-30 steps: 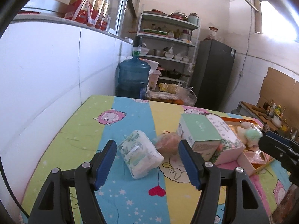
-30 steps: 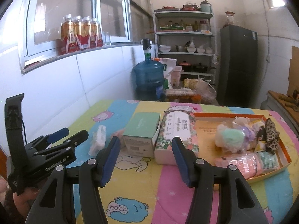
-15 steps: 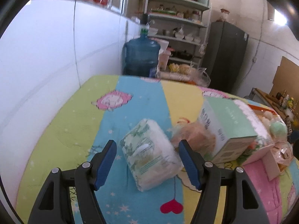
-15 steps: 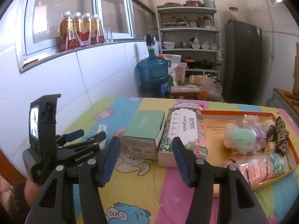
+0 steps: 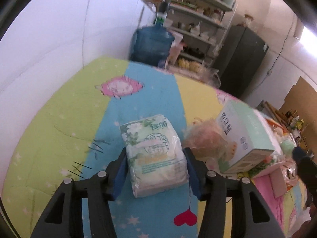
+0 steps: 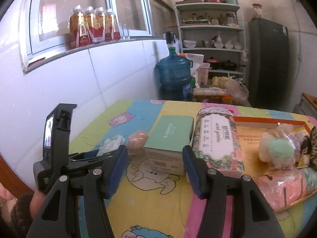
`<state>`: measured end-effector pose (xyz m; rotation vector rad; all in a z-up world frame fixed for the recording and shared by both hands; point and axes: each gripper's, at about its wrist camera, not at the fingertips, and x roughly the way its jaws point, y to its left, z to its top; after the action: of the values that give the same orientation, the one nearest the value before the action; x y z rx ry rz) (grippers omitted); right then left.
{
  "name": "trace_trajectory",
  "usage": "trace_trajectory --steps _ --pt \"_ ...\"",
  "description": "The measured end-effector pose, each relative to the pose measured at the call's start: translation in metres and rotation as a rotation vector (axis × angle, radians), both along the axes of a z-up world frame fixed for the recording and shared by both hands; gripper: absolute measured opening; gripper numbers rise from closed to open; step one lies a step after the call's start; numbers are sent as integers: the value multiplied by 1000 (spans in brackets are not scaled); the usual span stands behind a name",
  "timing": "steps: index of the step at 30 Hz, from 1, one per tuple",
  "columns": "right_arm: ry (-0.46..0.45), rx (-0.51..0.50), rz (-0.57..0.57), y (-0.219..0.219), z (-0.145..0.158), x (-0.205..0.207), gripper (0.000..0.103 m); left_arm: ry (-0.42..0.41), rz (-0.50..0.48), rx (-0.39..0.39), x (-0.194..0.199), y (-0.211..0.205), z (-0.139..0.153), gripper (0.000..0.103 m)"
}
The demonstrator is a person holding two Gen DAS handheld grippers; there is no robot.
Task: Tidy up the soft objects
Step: 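Grasp the white wrapped tissue pack with the left tool while the right grasps the bagged bread, then lift and carry the tissue pack and bagged bread over the box with both tools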
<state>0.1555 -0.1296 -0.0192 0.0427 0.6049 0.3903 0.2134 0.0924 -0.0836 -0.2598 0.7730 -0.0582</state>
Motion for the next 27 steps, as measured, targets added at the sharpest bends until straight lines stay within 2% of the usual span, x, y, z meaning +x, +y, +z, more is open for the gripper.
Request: trace_trajectory --steps 4,9,16,23,27 --pt "-8 12 28 12 2 1 59 -76 9 100 -18 -3 16 54" --pt "2 5 68 41 0 10 59 -155 38 161 -35 8 38 54" --pt "65 -60 109 91 -12 43 59 -221 75 182 -44 36 53 54" --pt "156 -201 1 122 -29 74 59 -244 74 129 -43 64 53 54" --pt "160 -317 -85 130 -39 81 59 -257 47 97 -45 72 52 54"
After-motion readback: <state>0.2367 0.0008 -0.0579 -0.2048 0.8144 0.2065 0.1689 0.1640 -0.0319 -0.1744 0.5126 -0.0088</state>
